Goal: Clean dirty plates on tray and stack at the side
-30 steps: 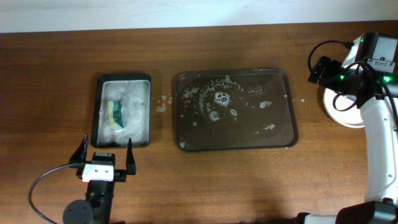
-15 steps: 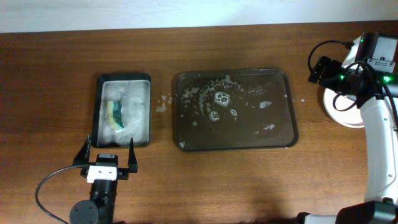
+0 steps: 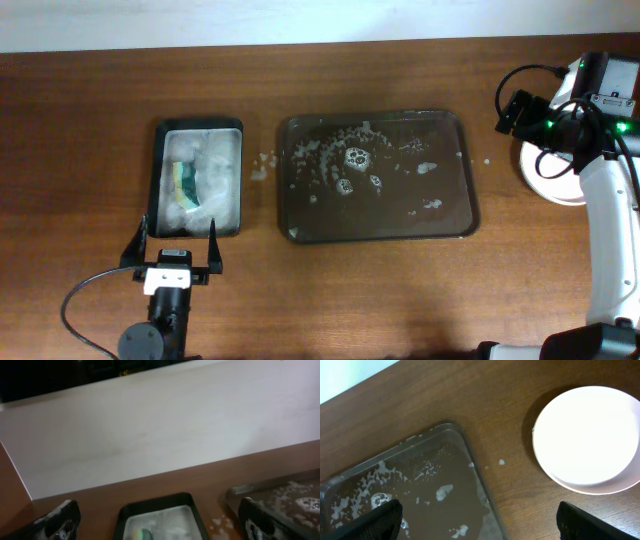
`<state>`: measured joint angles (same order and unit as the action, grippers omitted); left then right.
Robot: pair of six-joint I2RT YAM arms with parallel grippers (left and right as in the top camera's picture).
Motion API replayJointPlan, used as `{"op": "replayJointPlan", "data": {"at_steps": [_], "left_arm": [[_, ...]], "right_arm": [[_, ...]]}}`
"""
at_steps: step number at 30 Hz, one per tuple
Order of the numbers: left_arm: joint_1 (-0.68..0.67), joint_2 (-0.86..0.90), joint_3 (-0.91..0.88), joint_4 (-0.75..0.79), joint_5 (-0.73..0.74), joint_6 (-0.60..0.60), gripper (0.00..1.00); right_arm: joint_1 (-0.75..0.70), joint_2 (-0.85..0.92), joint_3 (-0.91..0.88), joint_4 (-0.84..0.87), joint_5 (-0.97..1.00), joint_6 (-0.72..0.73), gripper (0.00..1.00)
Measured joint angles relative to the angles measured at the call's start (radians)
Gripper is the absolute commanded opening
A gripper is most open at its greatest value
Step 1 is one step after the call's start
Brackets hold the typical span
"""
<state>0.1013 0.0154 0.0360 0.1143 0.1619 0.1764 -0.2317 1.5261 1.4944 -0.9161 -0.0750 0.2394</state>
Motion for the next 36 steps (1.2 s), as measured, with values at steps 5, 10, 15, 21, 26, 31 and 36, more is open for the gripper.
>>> {"op": "replayJointPlan", "data": {"at_steps": [5, 10, 15, 21, 26, 31, 36], "left_arm": [[0.0, 0.0, -0.018, -0.039, 0.001, 0.0, 0.99], [0.0, -0.001, -0.019, -0.149, 0.007, 0.0, 0.99], [0.0, -0.002, -0.022, -0.178, 0.007, 0.0, 0.99], [0.0, -0.002, -0.022, -0.178, 0.007, 0.0, 0.99], [0.0, -0.002, -0.022, -0.179, 0.007, 0.0, 0.99], [0.0, -0.002, -0.022, -0.178, 0.007, 0.0, 0.99], [0.0, -0.002, -0.022, -0.178, 0.007, 0.0, 0.99]], "right_arm": [[0.0, 0.0, 0.0, 0.0, 0.0, 0.0, 0.98], [0.0, 0.0, 0.0, 0.0, 0.0, 0.0, 0.98], [0.0, 0.0, 0.0, 0.0, 0.0, 0.0, 0.98], [0.0, 0.0, 0.0, 0.0, 0.0, 0.0, 0.98], [0.0, 0.0, 0.0, 0.0, 0.0, 0.0, 0.98], [0.0, 0.0, 0.0, 0.0, 0.0, 0.0, 0.98], [0.0, 0.0, 0.0, 0.0, 0.0, 0.0, 0.98]]}}
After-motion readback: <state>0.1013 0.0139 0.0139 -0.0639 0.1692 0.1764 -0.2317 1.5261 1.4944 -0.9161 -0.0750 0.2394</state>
